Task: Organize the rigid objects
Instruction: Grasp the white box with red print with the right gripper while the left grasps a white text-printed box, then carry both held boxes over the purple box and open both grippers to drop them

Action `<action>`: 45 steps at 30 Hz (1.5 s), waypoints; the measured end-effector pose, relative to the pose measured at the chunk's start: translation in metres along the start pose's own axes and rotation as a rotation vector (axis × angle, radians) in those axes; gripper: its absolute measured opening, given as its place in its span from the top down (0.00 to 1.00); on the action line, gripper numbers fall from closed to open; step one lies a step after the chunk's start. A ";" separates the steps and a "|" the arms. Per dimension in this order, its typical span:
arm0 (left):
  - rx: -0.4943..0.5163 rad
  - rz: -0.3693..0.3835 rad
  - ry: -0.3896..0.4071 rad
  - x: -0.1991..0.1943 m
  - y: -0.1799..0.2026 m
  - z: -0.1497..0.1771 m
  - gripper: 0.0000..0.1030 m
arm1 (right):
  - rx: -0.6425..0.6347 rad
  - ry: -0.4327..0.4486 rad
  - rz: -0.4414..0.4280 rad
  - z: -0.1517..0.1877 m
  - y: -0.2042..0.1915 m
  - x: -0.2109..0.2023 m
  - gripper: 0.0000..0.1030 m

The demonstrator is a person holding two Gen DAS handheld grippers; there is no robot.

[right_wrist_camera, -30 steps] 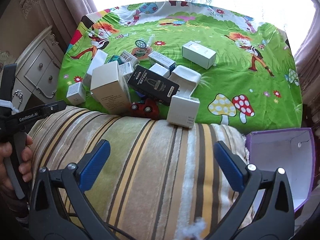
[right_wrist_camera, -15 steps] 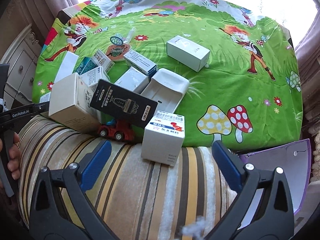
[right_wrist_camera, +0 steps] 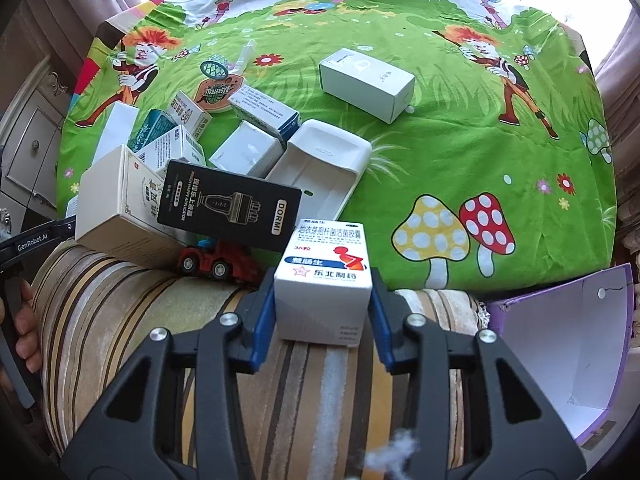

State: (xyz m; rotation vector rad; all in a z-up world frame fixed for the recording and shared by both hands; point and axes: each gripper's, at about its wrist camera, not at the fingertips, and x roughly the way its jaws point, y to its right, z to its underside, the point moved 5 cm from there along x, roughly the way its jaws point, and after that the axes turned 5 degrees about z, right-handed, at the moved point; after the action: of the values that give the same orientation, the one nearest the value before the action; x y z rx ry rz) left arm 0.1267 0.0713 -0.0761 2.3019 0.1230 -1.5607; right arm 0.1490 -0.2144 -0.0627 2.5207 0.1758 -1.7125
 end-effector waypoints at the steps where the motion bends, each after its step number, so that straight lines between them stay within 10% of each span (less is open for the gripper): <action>1: -0.001 -0.001 0.007 -0.003 0.000 0.002 0.53 | 0.006 0.004 0.000 0.000 0.002 -0.002 0.55; 25: 0.239 0.078 0.187 -0.099 0.092 0.057 0.56 | 0.105 0.206 0.154 0.043 0.049 -0.079 0.55; 45: 0.648 0.320 0.024 -0.073 0.295 0.125 0.56 | 0.346 0.236 0.406 0.115 0.183 -0.119 0.55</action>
State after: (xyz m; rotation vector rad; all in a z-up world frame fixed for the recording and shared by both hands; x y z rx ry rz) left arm 0.0673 -0.2365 0.0204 2.6191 -0.8184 -1.5532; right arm 0.0260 -0.4166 0.0070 2.7345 -0.6269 -1.3810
